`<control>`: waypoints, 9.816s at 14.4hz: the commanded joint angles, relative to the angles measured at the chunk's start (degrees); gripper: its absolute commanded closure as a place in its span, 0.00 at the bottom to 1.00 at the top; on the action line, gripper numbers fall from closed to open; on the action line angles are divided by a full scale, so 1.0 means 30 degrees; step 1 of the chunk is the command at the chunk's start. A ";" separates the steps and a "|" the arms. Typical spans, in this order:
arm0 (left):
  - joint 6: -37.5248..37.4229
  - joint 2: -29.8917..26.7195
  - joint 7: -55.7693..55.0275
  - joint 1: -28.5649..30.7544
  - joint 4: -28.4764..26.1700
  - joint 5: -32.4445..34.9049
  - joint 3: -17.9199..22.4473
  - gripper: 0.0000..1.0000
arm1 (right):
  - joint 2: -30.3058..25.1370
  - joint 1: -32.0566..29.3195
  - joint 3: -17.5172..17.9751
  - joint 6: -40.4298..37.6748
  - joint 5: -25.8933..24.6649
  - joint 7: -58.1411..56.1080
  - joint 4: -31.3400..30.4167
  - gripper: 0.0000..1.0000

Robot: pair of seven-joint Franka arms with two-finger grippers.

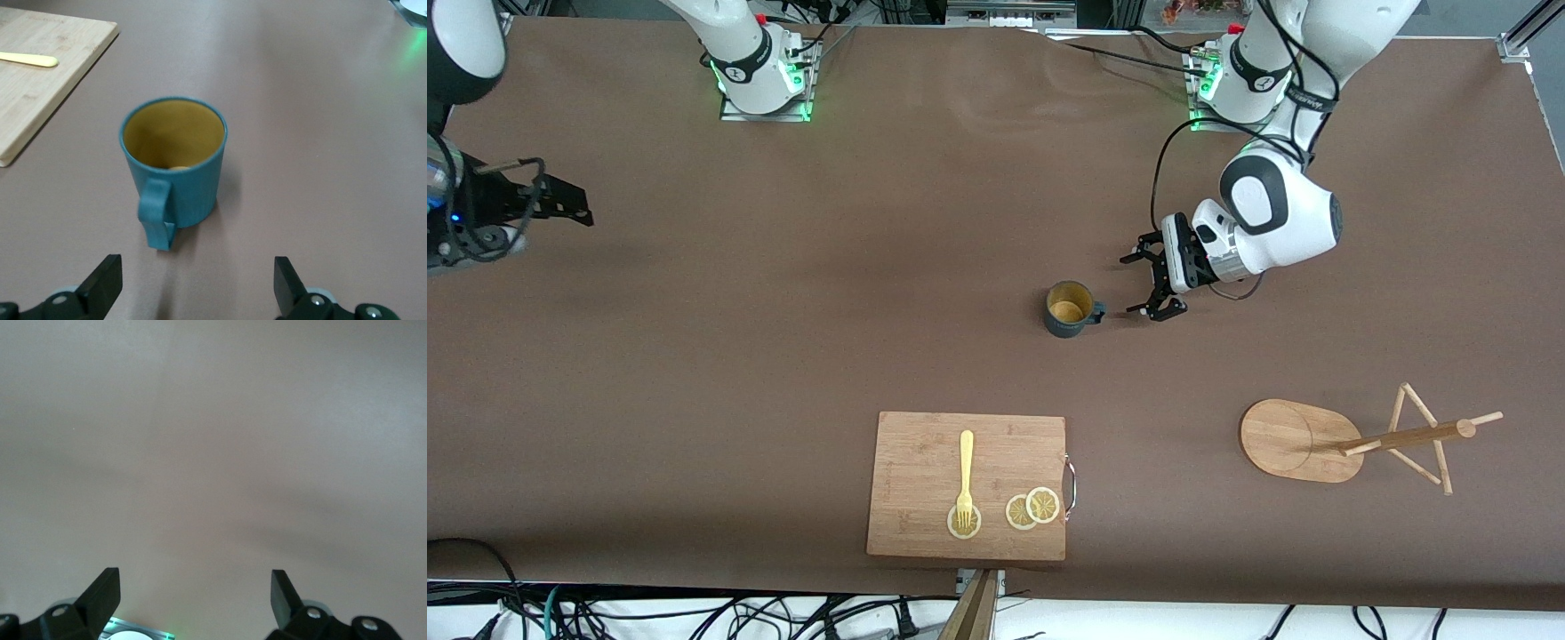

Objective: Pass cup and hang on rack
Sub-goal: 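Lower the left gripper onto the mug handle and close it, then lift the mug by its handle with the left gripper toward the rack, then lower the mug onto a rack peg with the left gripper, then open the left gripper and release the mug handle on the peg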

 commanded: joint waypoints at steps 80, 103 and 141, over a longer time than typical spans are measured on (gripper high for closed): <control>-1.7973 -0.4883 -3.4231 0.7129 0.3540 0.7253 0.8165 1.00 | -0.0485 -0.2723 0.2170 -0.0261 0.1003 0.3855 0.1524 0.00; -1.9847 0.3261 -3.4233 0.8505 0.9396 -0.1072 0.8165 1.00 | -0.0367 -0.2753 0.1816 -0.0290 0.1120 0.3620 0.1524 0.00; -2.5171 0.6693 -3.1889 1.0000 1.3091 0.1527 0.8194 0.00 | -0.0396 -0.2635 0.1875 -0.0290 0.1090 0.3649 0.1554 0.00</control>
